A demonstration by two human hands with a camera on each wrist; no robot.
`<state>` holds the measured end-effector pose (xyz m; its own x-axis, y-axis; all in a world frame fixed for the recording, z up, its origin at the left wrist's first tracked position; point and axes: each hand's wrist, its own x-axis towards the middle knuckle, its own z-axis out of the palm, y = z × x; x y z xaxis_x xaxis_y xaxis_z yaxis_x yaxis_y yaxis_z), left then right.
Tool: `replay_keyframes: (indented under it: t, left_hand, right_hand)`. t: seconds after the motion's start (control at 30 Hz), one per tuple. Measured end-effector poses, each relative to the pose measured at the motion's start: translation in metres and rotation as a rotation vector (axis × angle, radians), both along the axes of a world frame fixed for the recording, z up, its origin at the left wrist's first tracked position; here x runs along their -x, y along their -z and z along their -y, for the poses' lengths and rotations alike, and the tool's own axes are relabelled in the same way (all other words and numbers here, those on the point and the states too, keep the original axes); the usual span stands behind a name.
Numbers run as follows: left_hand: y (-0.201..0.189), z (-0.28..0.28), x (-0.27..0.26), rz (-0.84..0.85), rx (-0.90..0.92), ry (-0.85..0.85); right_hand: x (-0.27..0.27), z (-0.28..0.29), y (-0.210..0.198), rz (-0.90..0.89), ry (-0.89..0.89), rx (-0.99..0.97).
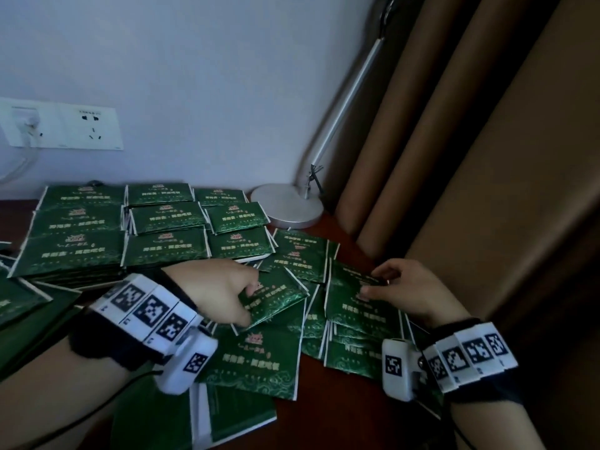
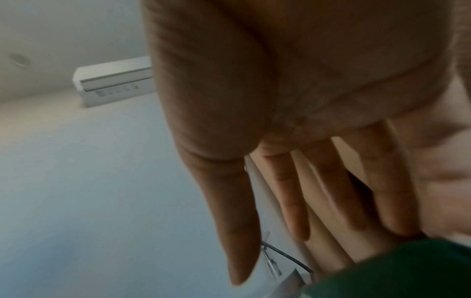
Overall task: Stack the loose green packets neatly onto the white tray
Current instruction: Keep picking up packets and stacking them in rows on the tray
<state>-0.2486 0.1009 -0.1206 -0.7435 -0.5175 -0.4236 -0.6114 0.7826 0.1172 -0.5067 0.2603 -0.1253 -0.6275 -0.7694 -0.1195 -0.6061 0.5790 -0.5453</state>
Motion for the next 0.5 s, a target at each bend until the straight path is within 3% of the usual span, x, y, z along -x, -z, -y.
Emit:
replay_keyframes:
  t: [0.17,0.5]
  left_hand:
    - [0.004,0.001,0.004,0.008,0.023,0.048]
    - [0.007,0.017,-0.009,0.003,0.026,0.073]
  right_hand:
    - [-0.004,-0.003,0.008,0.003,0.017,-0.134]
    - [-0.036,-0.003,0.015,-0.094,-0.069,-0.182]
